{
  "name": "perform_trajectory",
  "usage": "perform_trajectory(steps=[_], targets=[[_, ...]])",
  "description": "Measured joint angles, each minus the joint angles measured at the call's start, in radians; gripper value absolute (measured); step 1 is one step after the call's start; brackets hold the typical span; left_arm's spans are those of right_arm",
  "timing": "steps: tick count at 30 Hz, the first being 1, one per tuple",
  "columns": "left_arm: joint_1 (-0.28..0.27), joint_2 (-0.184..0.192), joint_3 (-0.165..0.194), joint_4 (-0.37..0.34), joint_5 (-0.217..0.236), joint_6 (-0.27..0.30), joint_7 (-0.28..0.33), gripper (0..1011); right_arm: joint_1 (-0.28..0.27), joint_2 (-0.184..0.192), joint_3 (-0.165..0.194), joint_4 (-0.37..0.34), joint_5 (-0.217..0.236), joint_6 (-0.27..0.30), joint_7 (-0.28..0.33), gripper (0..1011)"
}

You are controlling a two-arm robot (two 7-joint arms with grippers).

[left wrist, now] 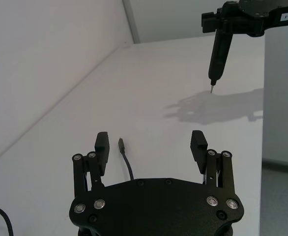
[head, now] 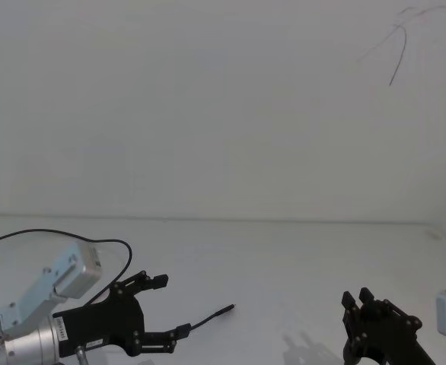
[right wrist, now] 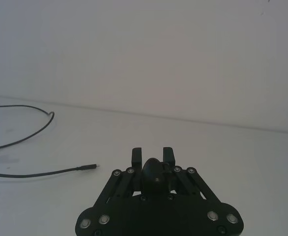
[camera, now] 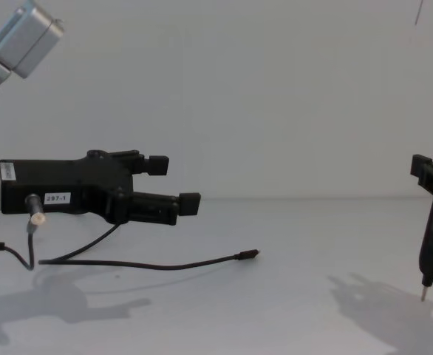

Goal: Pick up the data cable with the one hand.

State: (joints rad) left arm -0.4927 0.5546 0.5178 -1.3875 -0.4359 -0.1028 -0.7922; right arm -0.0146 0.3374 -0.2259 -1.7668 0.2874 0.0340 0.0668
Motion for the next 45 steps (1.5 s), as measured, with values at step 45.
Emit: perform_trajectory(steps=[45], targets=[[-0.078, -0.093, 0.068, 0.192, 0.106, 0.030, 0.084, 1000, 0.000, 0.000, 0.000, 0.000, 0.000, 0.000, 0.000, 251]])
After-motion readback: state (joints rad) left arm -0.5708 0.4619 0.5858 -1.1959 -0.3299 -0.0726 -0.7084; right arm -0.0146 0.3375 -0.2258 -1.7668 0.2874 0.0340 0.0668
